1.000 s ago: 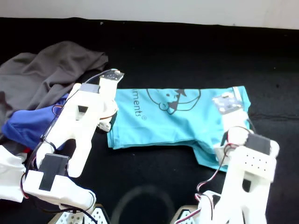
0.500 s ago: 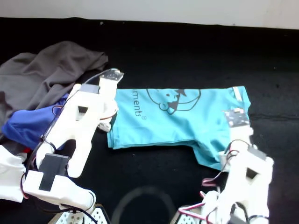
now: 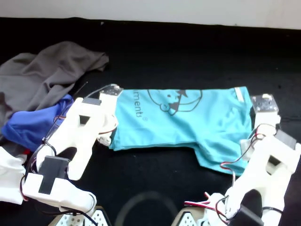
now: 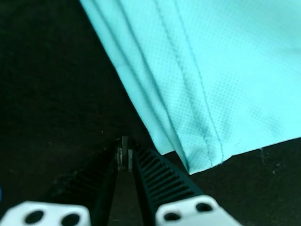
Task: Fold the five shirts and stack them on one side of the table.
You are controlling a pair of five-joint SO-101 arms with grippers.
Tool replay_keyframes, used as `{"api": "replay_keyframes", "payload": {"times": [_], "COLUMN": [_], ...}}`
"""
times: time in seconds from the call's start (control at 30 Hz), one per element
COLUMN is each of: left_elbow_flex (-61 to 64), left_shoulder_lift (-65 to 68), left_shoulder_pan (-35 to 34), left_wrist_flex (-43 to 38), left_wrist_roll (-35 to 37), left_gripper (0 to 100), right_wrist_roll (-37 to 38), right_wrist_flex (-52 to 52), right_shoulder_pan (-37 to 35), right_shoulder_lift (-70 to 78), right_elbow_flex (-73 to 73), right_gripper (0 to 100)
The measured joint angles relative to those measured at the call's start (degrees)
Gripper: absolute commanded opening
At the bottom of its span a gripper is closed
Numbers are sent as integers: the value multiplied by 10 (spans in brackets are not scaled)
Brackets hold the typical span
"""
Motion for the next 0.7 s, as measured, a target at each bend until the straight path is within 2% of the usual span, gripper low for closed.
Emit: {"api": "replay_keyframes", "payload": {"times": [0.1, 0.27, 0.4, 0.57, 0.7], "left_elbow_flex": [0, 0, 9, 8, 10], "left_shoulder_lift": [0, 0, -1, 10, 14], "left_shoulder_pan": [0, 0, 0, 1, 1], "left_wrist_flex": [0, 0, 0, 0, 0], "left_wrist_roll": [0, 0, 0, 0, 0], "left_gripper": [8, 8, 8, 8, 8], "right_wrist_roll": [-1, -1, -1, 17, 19], "right_wrist_flex": [-14, -84, -91, -33, 15], "right_shoulder_pan": [-16, -54, -69, -74, -74], "right_shoulder_lift": [2, 2, 2, -11, -83], "right_elbow_flex": [9, 107, 165, 169, 145], "right_gripper": [15, 15, 15, 15, 21]}}
